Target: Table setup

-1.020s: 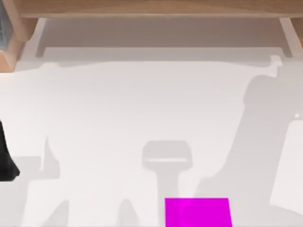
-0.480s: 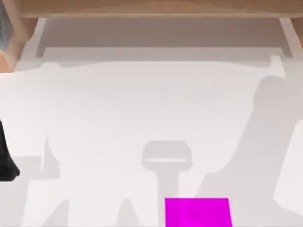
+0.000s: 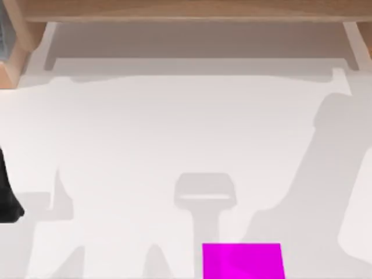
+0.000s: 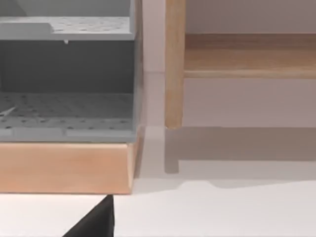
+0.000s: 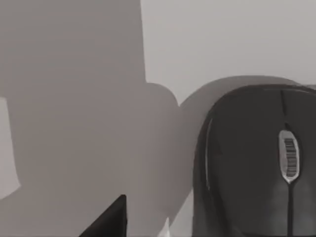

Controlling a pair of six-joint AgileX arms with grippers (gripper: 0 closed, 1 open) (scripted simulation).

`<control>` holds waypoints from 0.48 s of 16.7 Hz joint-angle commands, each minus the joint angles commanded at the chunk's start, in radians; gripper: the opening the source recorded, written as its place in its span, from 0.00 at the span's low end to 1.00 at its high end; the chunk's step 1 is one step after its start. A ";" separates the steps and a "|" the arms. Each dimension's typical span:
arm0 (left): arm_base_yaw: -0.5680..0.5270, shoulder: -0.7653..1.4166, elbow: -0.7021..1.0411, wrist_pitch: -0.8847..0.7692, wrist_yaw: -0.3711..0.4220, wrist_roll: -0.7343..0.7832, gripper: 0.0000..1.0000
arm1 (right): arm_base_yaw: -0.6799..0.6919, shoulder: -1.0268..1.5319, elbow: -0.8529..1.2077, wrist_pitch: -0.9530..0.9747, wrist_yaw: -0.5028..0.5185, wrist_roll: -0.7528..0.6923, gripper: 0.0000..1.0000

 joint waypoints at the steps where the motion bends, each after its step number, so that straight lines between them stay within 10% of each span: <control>1: 0.000 0.000 0.000 0.000 0.000 0.000 1.00 | 0.000 0.000 0.000 0.000 0.000 0.000 0.70; 8: 0.000 0.000 0.000 0.000 0.000 0.000 1.00 | 0.000 0.000 0.000 0.000 0.000 0.000 0.17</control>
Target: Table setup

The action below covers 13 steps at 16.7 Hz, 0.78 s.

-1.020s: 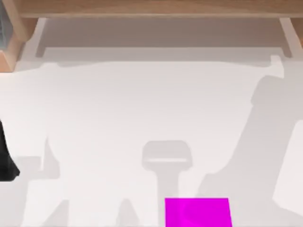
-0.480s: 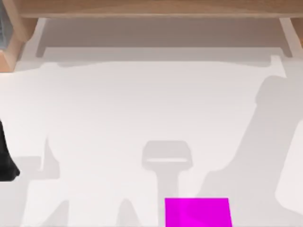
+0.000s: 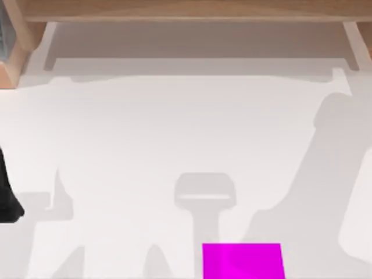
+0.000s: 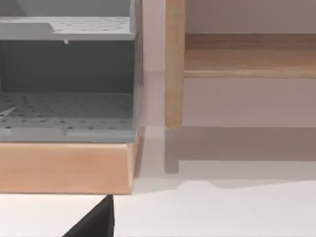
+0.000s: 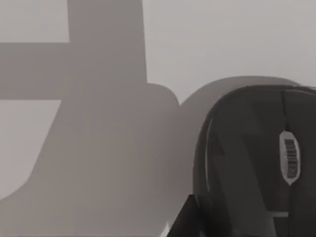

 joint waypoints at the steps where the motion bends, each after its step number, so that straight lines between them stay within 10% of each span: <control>1: 0.000 0.000 0.000 0.000 0.000 0.000 1.00 | 0.000 0.000 0.000 0.000 0.000 0.000 0.10; 13: 0.000 0.000 0.000 0.000 0.000 0.000 1.00 | -0.002 -0.008 0.000 -0.002 0.000 0.006 0.00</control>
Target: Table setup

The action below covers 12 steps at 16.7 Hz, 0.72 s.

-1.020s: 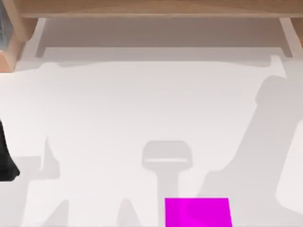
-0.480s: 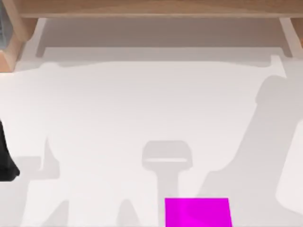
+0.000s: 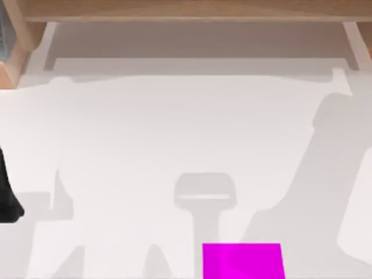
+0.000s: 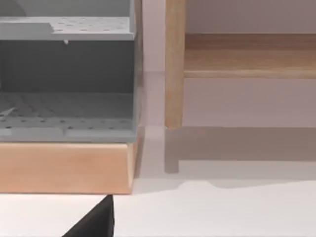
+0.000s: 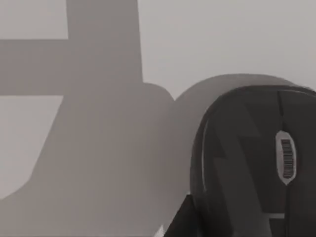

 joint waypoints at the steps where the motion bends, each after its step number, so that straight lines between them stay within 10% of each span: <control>1: 0.000 0.000 0.000 0.000 0.000 0.000 1.00 | -0.002 -0.015 -0.001 -0.004 0.000 0.010 0.00; 12: 0.000 0.000 0.000 0.000 0.000 0.000 1.00 | 0.074 -0.405 -0.280 0.073 0.001 0.494 0.00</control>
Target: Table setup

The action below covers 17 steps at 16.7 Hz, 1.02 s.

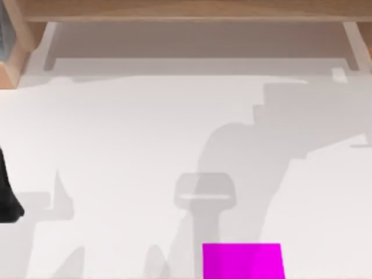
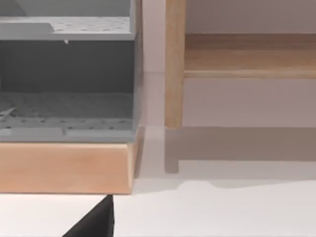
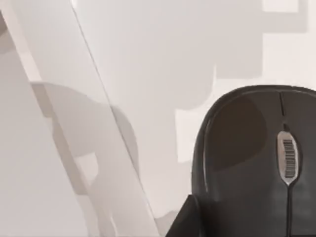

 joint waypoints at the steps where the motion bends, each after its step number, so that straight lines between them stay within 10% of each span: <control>1: 0.000 0.000 0.000 0.000 0.000 0.000 1.00 | 0.031 -0.042 -0.041 0.019 -0.002 0.060 0.00; 17: 0.000 0.000 0.000 0.000 0.000 0.000 1.00 | 0.779 -0.423 -0.755 0.307 0.043 0.826 0.00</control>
